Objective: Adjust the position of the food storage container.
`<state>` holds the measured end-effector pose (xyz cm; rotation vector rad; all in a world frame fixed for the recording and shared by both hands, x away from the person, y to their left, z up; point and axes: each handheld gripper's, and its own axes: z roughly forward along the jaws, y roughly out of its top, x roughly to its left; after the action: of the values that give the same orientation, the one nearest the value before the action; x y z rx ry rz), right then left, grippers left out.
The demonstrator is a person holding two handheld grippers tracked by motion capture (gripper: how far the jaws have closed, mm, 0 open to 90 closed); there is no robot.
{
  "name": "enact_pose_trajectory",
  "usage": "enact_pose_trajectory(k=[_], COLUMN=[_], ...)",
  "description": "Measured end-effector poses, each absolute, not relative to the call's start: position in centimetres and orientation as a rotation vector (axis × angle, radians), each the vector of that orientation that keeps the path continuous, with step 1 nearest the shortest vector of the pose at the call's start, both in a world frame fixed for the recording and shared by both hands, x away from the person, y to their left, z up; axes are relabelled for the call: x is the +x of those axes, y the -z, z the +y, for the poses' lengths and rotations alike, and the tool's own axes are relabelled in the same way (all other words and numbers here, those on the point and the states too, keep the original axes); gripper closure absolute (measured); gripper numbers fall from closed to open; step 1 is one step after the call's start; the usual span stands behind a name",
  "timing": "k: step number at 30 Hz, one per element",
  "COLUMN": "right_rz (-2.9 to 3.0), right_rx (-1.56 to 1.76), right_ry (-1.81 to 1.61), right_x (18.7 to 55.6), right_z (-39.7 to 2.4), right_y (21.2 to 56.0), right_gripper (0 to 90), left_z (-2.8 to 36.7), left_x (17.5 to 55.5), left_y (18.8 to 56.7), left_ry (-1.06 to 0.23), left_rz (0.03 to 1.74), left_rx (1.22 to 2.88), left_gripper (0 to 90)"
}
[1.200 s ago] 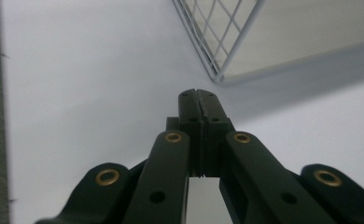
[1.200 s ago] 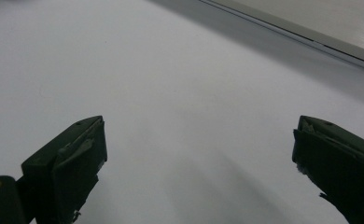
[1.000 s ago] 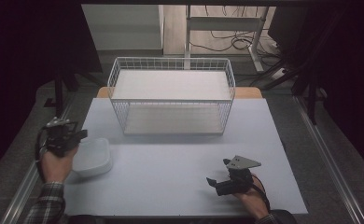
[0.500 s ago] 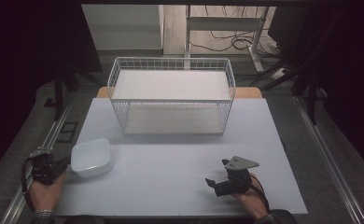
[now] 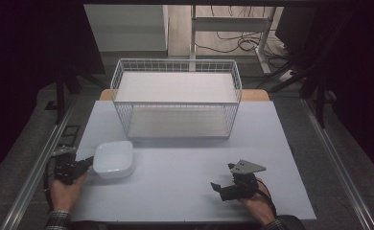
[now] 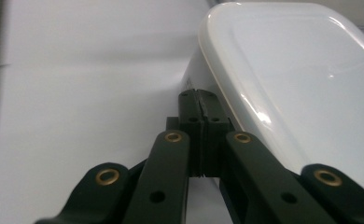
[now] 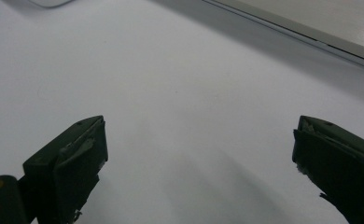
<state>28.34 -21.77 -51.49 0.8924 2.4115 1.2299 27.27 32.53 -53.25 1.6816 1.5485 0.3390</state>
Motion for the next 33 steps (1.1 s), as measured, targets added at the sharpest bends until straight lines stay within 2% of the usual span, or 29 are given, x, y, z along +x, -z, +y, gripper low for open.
enact_pose_trajectory(k=[14,33], right_rz=[2.370,2.355], right_rx=[0.921,0.973], right_ry=[-1.228,-1.221], right_x=[28.6,28.7], right_z=[-21.7,-22.1], right_y=[51.4,51.2], right_gripper=[0.0,0.0], left_z=[24.1,15.1], left_x=[29.0,28.4], left_y=[52.5,52.2], left_ry=[-0.247,-0.122], left_rz=[1.371,1.175], left_rx=[1.814,1.915], left_gripper=[90.0,90.0])
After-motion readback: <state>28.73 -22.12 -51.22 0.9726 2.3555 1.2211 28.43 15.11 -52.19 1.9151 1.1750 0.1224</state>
